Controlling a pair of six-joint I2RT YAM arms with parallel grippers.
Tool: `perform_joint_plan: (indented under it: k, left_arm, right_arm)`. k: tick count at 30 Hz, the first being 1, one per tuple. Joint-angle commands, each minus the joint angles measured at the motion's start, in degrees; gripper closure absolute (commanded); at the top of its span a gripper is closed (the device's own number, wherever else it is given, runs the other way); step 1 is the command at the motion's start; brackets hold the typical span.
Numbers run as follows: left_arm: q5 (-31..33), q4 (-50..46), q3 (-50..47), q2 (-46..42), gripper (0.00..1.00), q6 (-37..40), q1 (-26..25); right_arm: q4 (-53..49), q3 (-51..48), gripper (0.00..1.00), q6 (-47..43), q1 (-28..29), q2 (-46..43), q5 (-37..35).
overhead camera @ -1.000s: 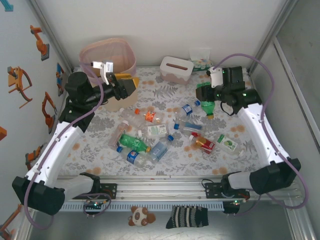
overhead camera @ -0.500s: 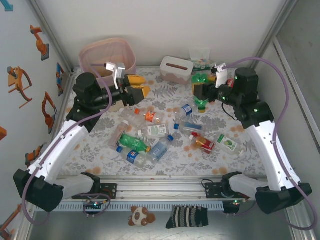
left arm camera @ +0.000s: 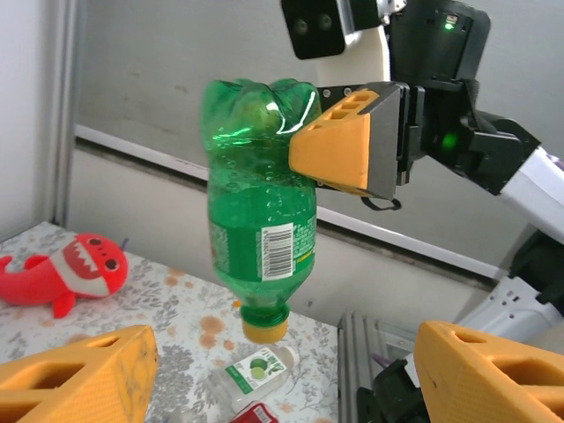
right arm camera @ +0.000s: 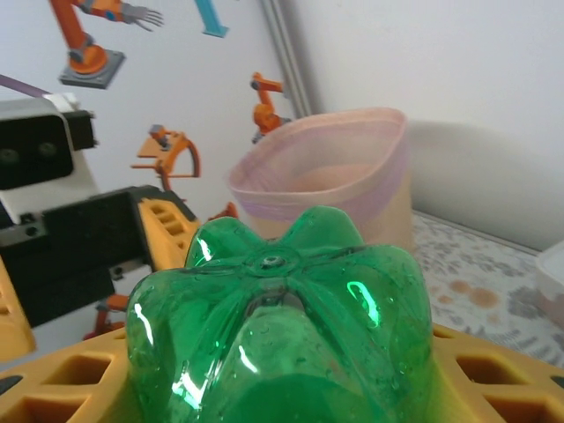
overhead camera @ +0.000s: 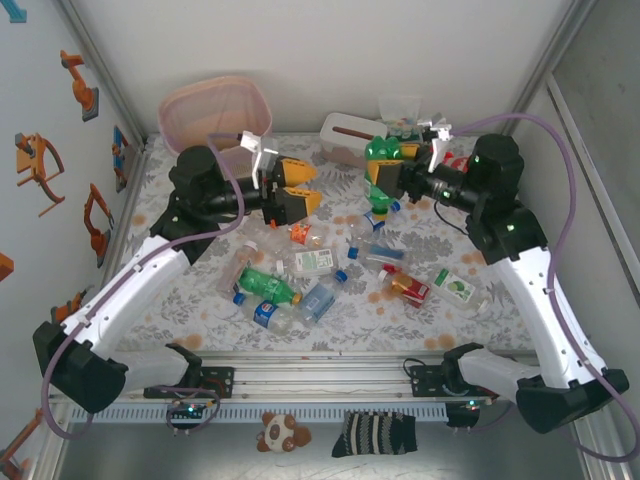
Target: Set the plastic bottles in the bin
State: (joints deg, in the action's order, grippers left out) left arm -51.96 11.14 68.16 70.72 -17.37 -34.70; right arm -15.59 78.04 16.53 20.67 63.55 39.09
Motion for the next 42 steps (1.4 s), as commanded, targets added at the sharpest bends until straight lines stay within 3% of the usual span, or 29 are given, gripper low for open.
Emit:
perform_joint_plan:
  k: [1,34,42]
  left_arm:
    - [-2.2,1.4,2.6,0.5,0.24,3.0,-1.4]
    - [-4.4,3.3,6.8,5.5,0.21,3.8,-8.1]
    - [-4.5,3.0,6.5,5.3,0.34,4.6,-8.5]
  right_arm:
    - [5.6,0.1,0.53,3.3,1.4,-1.1,2.8]
    - [11.1,2.6,0.53,4.7,14.4,1.6,2.0]
    - [10.5,2.4,0.53,4.0,15.2,0.9,0.8]
